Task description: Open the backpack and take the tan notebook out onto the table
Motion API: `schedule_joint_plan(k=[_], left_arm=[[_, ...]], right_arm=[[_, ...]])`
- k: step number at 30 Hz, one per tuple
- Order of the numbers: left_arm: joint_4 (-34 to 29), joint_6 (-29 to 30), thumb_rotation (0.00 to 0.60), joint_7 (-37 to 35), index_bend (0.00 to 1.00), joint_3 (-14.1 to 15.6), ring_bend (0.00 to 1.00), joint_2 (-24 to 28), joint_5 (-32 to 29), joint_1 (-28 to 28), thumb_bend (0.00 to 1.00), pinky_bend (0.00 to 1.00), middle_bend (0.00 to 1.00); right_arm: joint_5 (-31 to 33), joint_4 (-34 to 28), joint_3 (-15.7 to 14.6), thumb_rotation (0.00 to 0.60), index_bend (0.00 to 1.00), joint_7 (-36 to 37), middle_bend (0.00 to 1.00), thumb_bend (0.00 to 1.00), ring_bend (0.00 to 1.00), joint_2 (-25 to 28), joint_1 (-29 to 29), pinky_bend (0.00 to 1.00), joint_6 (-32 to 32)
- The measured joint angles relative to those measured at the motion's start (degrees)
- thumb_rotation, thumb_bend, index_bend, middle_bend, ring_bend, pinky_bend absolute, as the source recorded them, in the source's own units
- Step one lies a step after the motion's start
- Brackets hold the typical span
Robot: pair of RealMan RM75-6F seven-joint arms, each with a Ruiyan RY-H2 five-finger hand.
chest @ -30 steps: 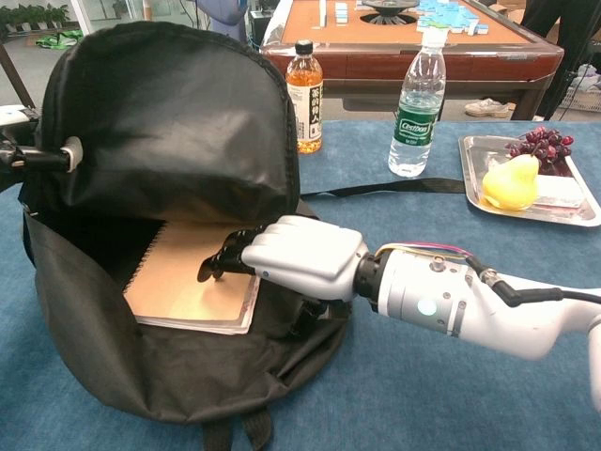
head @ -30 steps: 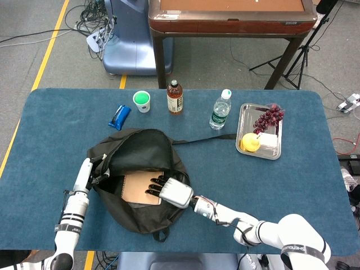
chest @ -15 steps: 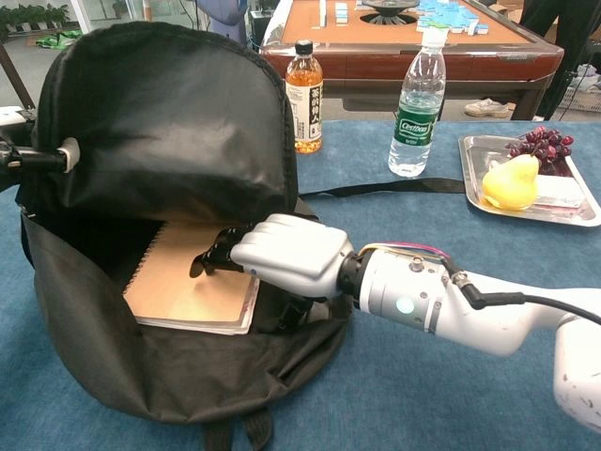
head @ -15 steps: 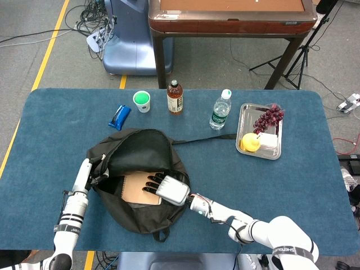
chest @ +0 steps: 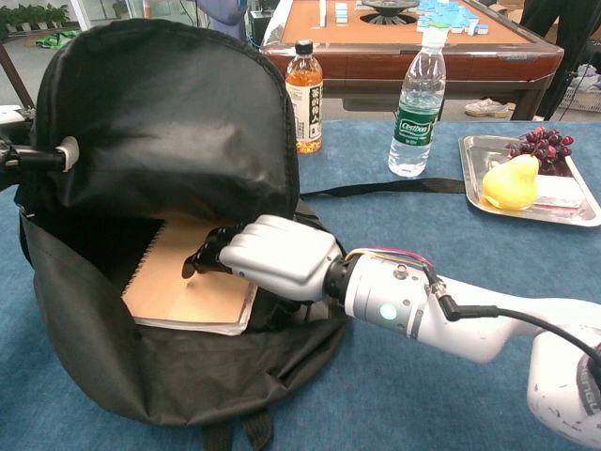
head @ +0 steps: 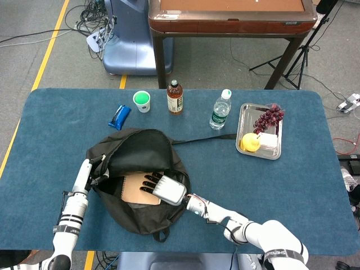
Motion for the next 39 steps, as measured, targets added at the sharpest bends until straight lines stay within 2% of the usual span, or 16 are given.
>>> schedule_joint_plan(k=[3,10,14,17,24,29,34,39], left_arm=[[-0.06,0.01,0.6,-0.07,0.53,-0.05,0.47,0.08,-0.04,0.03,0.68,0.56,0.52],[-0.27,0.09,0.6,-0.29,0.53,-0.15,0.47,0.33,-0.03,0.14,0.68,0.56,0.52],[-0.28,0.03,0.6,-0.35,0.53,-0.25,0.47,0.46,-0.14,0.12,0.68,0.56,0.52],[-0.31,-0.07,0.6,-0.43,0.53,-0.36,0.47,0.54,-0.25,0.07,0.68,0.56,0.52],[-0.27,-0.26,0.6,-0.43,0.53,-0.59,0.46,0.76,-0.72,-0.06,0.68,0.56,0.51],[-0.14,-0.66,0.6,-0.37,0.53,-0.99,0.46,1.05,-1.6,-0.32,0.68,0.56,0.5],[0.03,-1.2,0.6,-0.1,0.52,-1.27,0.45,1.31,-2.56,-0.7,0.68,0.56,0.5],[0.43,-1.69,0.6,0.19,0.52,-1.26,0.45,1.38,-3.58,-0.98,0.68,0.56,0.5]], right_arm=[[-0.04,1.36,-0.23,0.6,0.23,0.42,0.23,0.26,0.11,-0.77,0.05,0.23,0.81],[0.02,4.94,-0.45,0.6,0.29,1.99,0.25,0.45,0.14,-2.66,-0.18,0.24,3.53],[0.08,6.86,-0.52,0.6,0.32,2.87,0.27,0.49,0.16,-3.76,-0.31,0.25,4.97],[0.21,8.14,-0.52,0.6,0.39,3.7,0.29,0.49,0.17,-4.51,-0.36,0.26,5.85],[0.74,10.68,-0.09,0.6,0.69,5.32,0.4,0.51,0.24,-5.87,-0.64,0.29,8.78],[1.25,11.64,0.35,0.6,0.8,6.85,0.48,0.51,0.3,-6.19,-0.85,0.31,10.81],[2.07,11.84,1.35,0.6,0.91,8.3,0.57,0.51,0.38,-6.16,-1.01,0.37,13.24],[3.0,11.11,2.91,0.6,0.98,10.7,0.63,0.51,0.45,-5.84,-1.02,0.44,16.6]])
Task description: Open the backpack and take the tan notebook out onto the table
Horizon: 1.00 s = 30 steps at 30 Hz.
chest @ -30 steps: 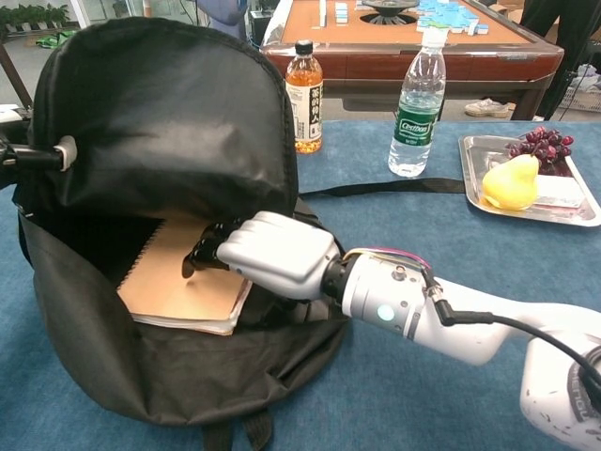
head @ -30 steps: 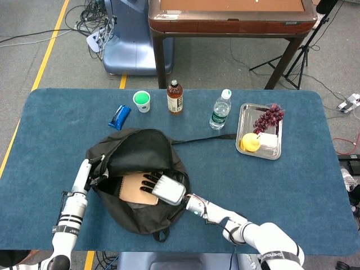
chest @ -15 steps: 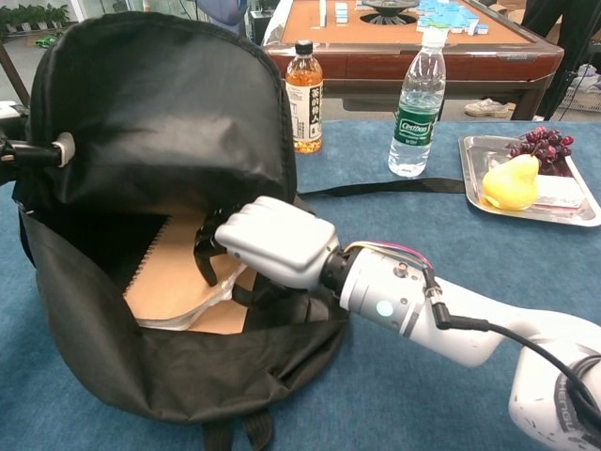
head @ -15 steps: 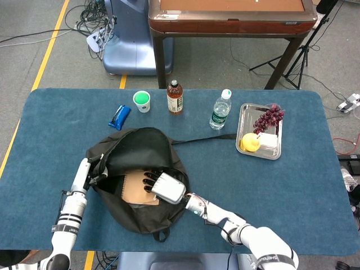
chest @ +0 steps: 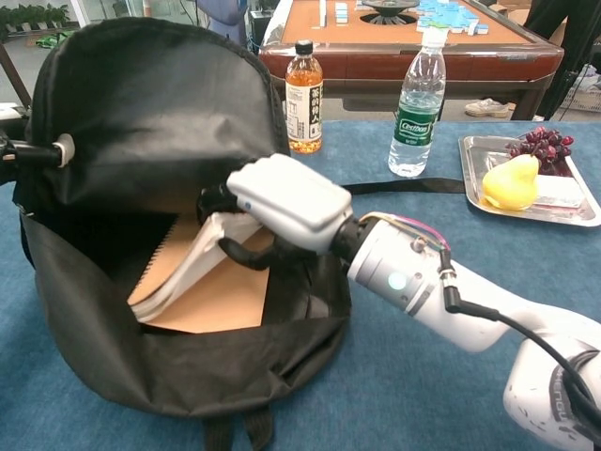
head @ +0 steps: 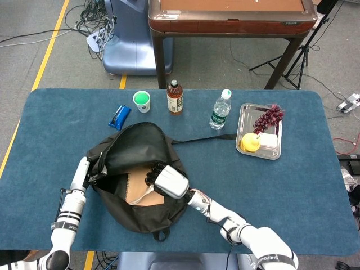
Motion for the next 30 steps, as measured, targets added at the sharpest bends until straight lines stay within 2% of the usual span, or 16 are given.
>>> schedule_joint_plan(k=[9,15,21,25,30], left_arm=[[0.34,-0.76,0.6,0.54,0.51,0.11,0.44,0.25,-0.99,-0.51,0.67,0.56,0.49],[0.43,-1.0,0.6,0.7,0.51,0.29,0.44,0.41,-1.32,-0.63,0.67,0.56,0.49],[0.07,-0.77,0.6,1.21,0.48,0.51,0.43,0.58,-0.94,-0.7,0.67,0.56,0.48],[-0.31,-0.81,0.6,0.95,0.39,0.86,0.39,0.94,0.63,-0.55,0.59,0.56,0.45],[-0.76,-0.61,0.6,0.03,0.32,1.75,0.34,1.57,4.5,0.05,0.56,0.54,0.4]], right_arm=[[2.33,-5.41,4.43,0.6,1.0,5.46,0.67,0.51,0.51,2.63,0.44,0.53,6.54],[2.91,-12.49,5.92,0.6,1.0,6.92,0.68,0.51,0.53,6.22,-0.15,0.54,9.34],[2.68,-22.92,6.76,0.6,1.0,6.44,0.68,0.51,0.54,11.38,-1.53,0.56,12.12],[1.92,-31.9,6.98,0.6,1.0,4.52,0.68,0.51,0.54,16.43,-2.87,0.56,13.82],[0.86,-42.98,6.91,0.6,1.0,1.67,0.68,0.51,0.54,23.68,-5.07,0.57,15.38]])
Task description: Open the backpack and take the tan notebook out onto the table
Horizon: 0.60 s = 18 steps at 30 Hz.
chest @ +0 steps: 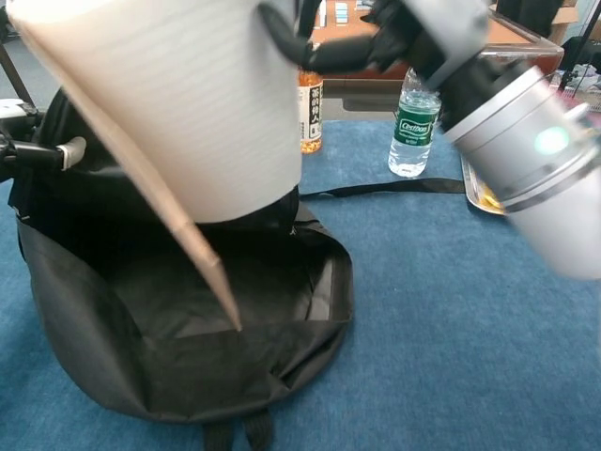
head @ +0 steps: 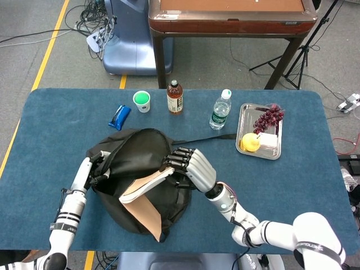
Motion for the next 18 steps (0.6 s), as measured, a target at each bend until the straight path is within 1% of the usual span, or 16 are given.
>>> schedule_joint_plan(k=[2,4,10,14,16,18], left_arm=[[-0.27,0.13,0.6,-0.24,0.27,0.51,0.3,0.38,1.61,0.28,0.54,0.5,0.36],[-0.56,0.28,0.6,-0.49,0.25,0.91,0.27,0.73,2.88,0.53,0.52,0.48,0.33],[-1.46,1.31,0.6,-1.02,0.21,2.06,0.21,1.73,6.67,1.38,0.47,0.44,0.26],[-2.54,2.11,0.584,-1.1,0.21,2.8,0.2,2.33,8.81,1.86,0.45,0.43,0.24],[-2.9,2.41,0.572,-1.01,0.19,3.05,0.18,2.51,9.54,1.98,0.43,0.42,0.23],[-3.31,2.78,0.566,-0.78,0.16,3.35,0.15,2.72,10.34,2.11,0.4,0.39,0.2]], right_arm=[[-0.4,-4.82,-0.07,0.6,1.0,-1.12,0.68,0.51,0.55,3.48,-1.2,0.57,0.64],[-0.88,-9.46,-0.19,0.6,1.0,-2.37,0.68,0.51,0.55,7.25,-2.54,0.57,1.3],[-2.03,-20.42,-0.32,0.6,1.0,-5.31,0.68,0.51,0.55,17.73,-6.93,0.57,3.48],[-2.46,-25.09,0.0,0.6,1.0,-7.05,0.68,0.51,0.55,22.94,-9.72,0.57,4.77],[-2.56,-26.22,0.32,0.6,1.0,-8.2,0.68,0.51,0.55,24.9,-11.02,0.58,5.21],[-2.35,-26.78,0.58,0.6,1.0,-8.72,0.68,0.51,0.55,26.18,-11.91,0.58,5.29]])
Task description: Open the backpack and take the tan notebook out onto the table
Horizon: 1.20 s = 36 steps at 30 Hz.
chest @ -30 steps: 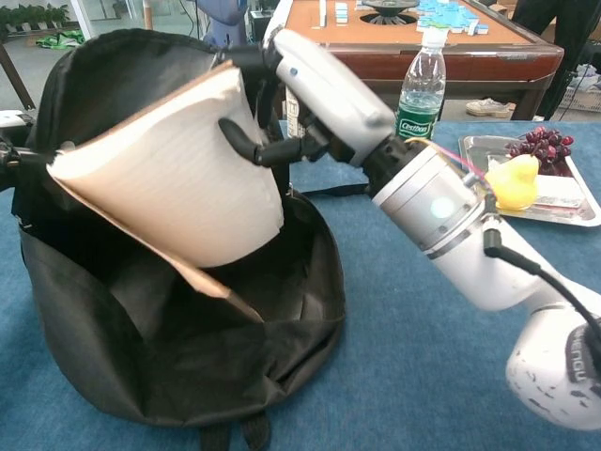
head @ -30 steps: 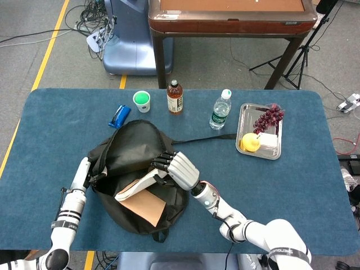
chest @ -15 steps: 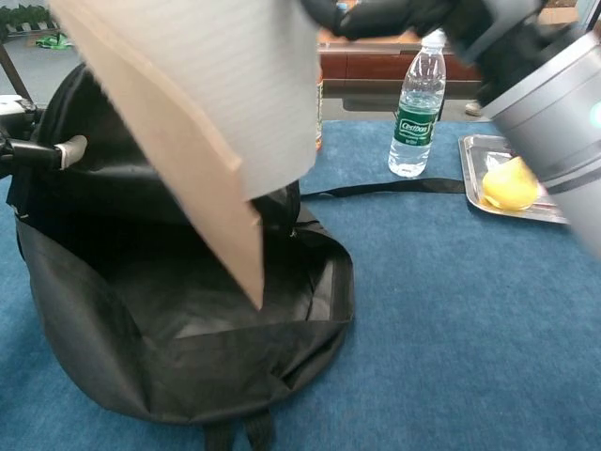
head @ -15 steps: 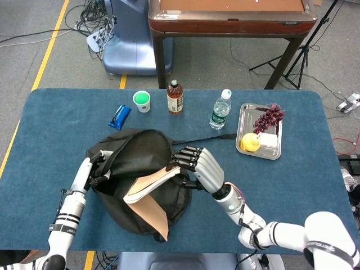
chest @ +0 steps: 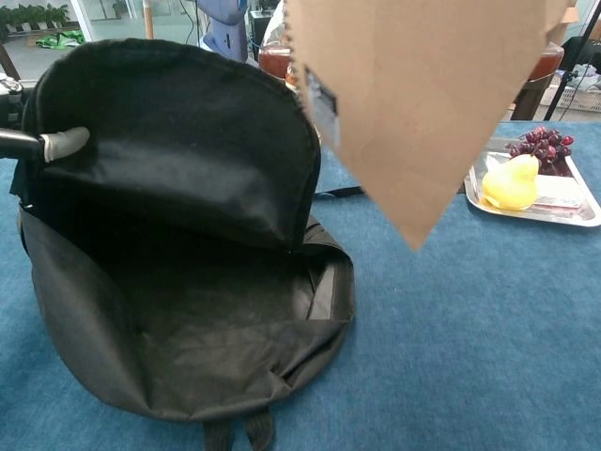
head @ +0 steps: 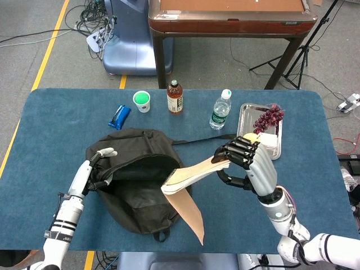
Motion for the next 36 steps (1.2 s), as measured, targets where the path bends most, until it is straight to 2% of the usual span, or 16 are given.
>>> schedule_joint_plan(k=[3,5,10,16,21,24,30,36], left_arm=[[-0.62,0.3,0.547,0.67,0.08,0.67,0.07,0.44,1.03,0.16,0.34,0.33,0.13],[-0.97,0.34,0.508,1.27,0.02,1.23,0.02,0.86,1.52,0.24,0.28,0.26,0.06],[-1.21,0.32,0.414,2.22,0.0,1.88,0.0,1.68,2.03,0.3,0.18,0.12,0.0],[-1.17,0.66,0.411,3.3,0.0,2.44,0.0,3.09,3.11,0.44,0.15,0.08,0.0],[-1.27,0.24,0.46,4.0,0.0,3.04,0.0,4.47,3.47,0.45,0.15,0.08,0.0],[-1.11,0.67,0.464,4.28,0.0,3.2,0.0,4.74,4.01,0.56,0.15,0.08,0.0],[-0.78,2.36,0.483,4.86,0.0,3.44,0.0,4.76,5.29,1.03,0.15,0.08,0.0],[-0.85,3.02,0.483,5.74,0.0,3.73,0.0,5.03,5.94,1.19,0.15,0.08,0.0]], right_arm=[[0.71,-0.2,0.41,0.6,1.0,-0.96,0.68,0.51,0.55,1.66,-1.26,0.58,-0.22],[1.12,-0.03,0.65,0.6,1.0,-1.47,0.68,0.51,0.55,2.43,-1.87,0.58,-0.51],[1.96,0.87,0.93,0.6,1.0,-2.54,0.68,0.51,0.55,3.6,-2.87,0.58,-2.03],[2.94,2.29,0.16,0.6,1.0,-5.06,0.68,0.51,0.55,4.88,-3.31,0.58,-6.45],[3.55,3.91,-0.6,0.6,1.0,-7.86,0.68,0.51,0.55,5.45,-3.19,0.58,-10.51],[3.41,6.14,-1.04,0.6,1.0,-10.06,0.68,0.51,0.55,5.03,-2.68,0.58,-12.84],[1.95,13.86,-1.52,0.6,1.0,-14.0,0.68,0.51,0.55,0.93,-0.84,0.58,-15.72],[-0.42,25.38,-1.66,0.6,1.0,-17.48,0.68,0.51,0.55,-7.03,1.89,0.58,-17.04]])
